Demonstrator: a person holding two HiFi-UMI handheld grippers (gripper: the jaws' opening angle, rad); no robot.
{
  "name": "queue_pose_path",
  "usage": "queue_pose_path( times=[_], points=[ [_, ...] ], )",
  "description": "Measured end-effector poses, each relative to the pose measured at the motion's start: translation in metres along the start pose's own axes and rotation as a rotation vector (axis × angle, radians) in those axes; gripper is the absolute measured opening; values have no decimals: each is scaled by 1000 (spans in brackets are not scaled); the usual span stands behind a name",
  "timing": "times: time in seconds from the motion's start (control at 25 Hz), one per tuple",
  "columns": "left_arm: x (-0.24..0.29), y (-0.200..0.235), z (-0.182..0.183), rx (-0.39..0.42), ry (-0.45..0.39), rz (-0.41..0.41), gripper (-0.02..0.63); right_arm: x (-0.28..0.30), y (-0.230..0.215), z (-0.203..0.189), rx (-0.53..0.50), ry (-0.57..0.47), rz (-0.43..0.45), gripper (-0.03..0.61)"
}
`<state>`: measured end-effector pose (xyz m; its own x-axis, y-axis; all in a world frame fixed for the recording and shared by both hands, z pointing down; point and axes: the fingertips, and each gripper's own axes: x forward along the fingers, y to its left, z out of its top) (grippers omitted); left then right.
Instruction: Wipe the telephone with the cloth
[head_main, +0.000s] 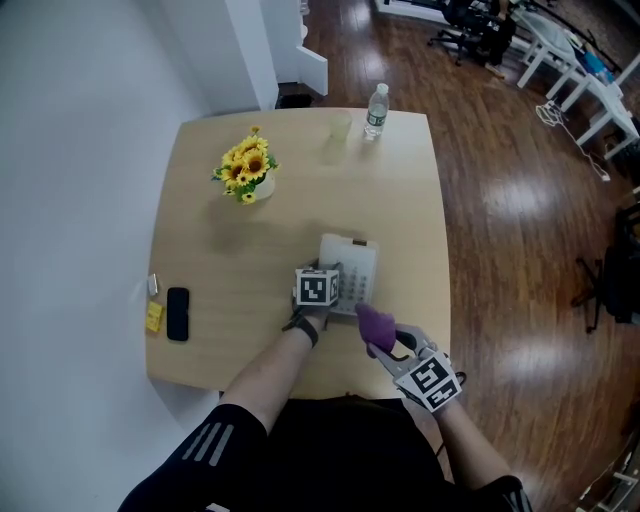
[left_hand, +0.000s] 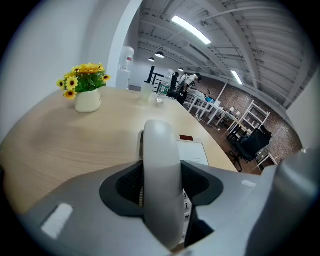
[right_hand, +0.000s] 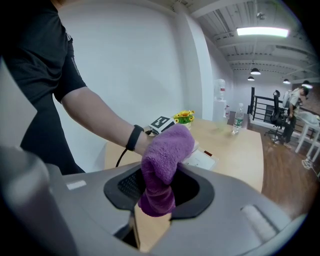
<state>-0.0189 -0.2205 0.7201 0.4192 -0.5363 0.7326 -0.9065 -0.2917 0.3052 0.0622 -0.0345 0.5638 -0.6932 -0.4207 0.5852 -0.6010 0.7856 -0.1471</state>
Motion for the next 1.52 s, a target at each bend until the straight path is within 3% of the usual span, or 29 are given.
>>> queue_pose_path(
  times=[0.48, 0.76, 0.88, 1.08, 1.24, 1.36, 1.52],
  points=[
    [-2, 4, 2, 9, 12, -12, 238, -9, 2, -15, 23, 15, -19, 138],
    [-14, 1, 13, 46, -25, -42, 236, -12, 2, -13, 21, 4, -33, 138],
    [-40, -9, 21, 98, -53, -106, 236, -17, 2, -5, 46, -34, -45, 139],
    [-105, -35, 15, 294, -106, -275, 230, -26, 0, 3, 121, -82, -77, 138],
    [-165, -47, -9, 353, -165, -376, 230, -32, 2, 10, 182, -139, -111, 140],
    [-205, -53, -40, 415, -178, -405, 230, -41, 13, 17, 259, -203, -108, 140],
    [-253, -68, -70, 416, -226, -428, 232, -53, 39, 11, 300, -221, -65, 140]
  ],
)
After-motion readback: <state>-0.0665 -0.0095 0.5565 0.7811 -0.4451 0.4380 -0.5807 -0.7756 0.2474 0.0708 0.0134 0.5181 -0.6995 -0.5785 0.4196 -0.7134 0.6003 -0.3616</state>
